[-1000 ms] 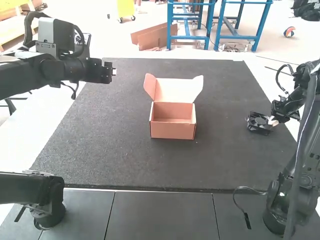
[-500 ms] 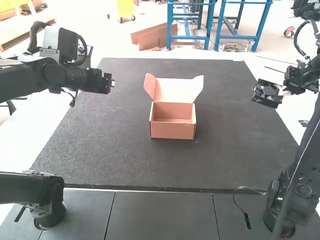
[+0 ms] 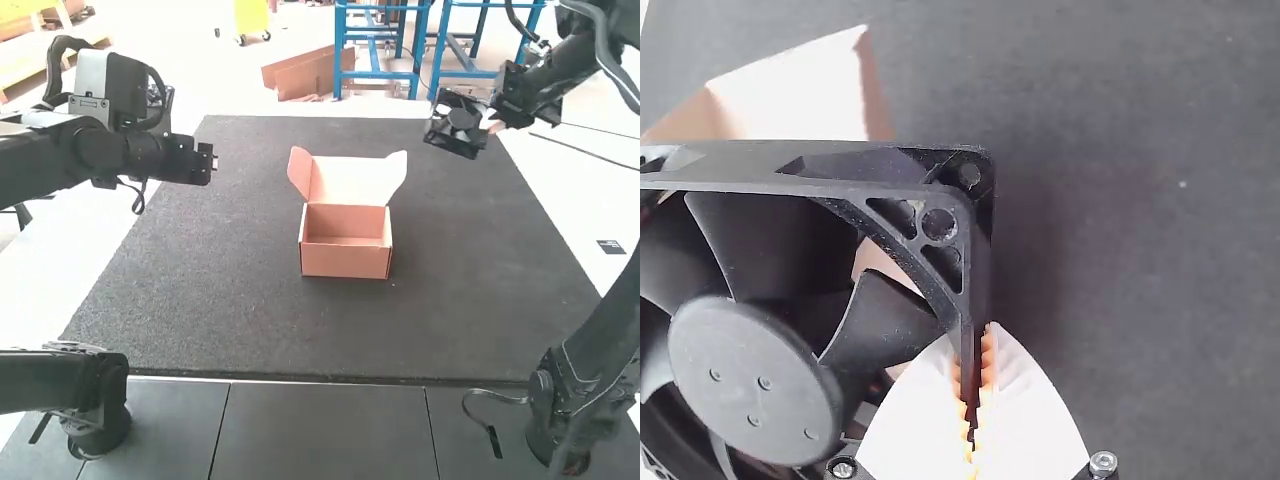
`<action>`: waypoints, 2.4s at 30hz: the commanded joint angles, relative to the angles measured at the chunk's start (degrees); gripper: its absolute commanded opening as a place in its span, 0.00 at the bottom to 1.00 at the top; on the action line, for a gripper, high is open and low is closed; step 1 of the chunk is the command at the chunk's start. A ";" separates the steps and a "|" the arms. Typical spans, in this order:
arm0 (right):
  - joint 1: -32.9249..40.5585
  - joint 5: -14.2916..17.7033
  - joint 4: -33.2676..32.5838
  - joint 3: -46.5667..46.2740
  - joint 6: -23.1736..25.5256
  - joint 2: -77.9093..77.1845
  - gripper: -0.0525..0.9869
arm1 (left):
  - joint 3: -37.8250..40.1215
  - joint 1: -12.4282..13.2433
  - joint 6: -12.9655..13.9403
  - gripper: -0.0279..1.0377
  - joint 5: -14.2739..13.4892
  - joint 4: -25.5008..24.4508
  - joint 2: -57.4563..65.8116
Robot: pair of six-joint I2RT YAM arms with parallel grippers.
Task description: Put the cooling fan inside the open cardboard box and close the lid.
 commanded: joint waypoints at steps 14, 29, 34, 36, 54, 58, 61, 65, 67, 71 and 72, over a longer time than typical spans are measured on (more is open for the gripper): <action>19.43 2.37 -1.14 2.37 7.61 7.37 0.05 | -3.67 0.96 0.44 0.94 -0.83 -1.28 -6.27; 22.77 4.39 -0.43 7.55 6.38 20.81 0.05 | -3.41 1.14 0.53 0.94 -0.74 -1.01 -7.24; 23.39 5.79 0.00 8.17 6.21 24.06 0.05 | -3.23 0.87 0.53 0.94 -0.74 -1.01 -7.24; 23.39 6.15 0.44 8.17 6.21 25.12 0.05 | -3.06 0.79 0.53 0.94 -0.74 -1.01 -7.24; 24.44 6.32 1.76 9.31 5.59 33.29 0.05 | -2.44 0.26 0.53 0.94 -0.74 -0.93 -7.24; 24.26 7.55 1.41 9.31 5.24 34.26 0.05 | -2.27 0.26 0.44 0.94 -0.74 -1.01 -7.24; 24.26 7.82 1.59 9.31 5.06 34.44 0.05 | -2.27 0.26 0.44 0.94 -0.74 -1.10 -7.24; 24.35 7.99 1.76 9.40 4.98 35.05 0.05 | -2.18 0.26 0.53 0.94 -0.74 -0.84 -7.24; 24.09 6.41 2.03 9.84 4.98 35.31 0.17 | -2.09 0.26 0.53 0.94 -0.74 -0.75 -7.15; 23.74 2.01 0.97 13.88 3.92 35.40 0.85 | -2.79 0.26 0.53 0.94 -0.39 0.13 -6.97; 23.56 0.26 0.09 15.20 2.52 35.31 0.89 | -3.06 0.26 0.44 0.94 -0.21 0.66 -6.88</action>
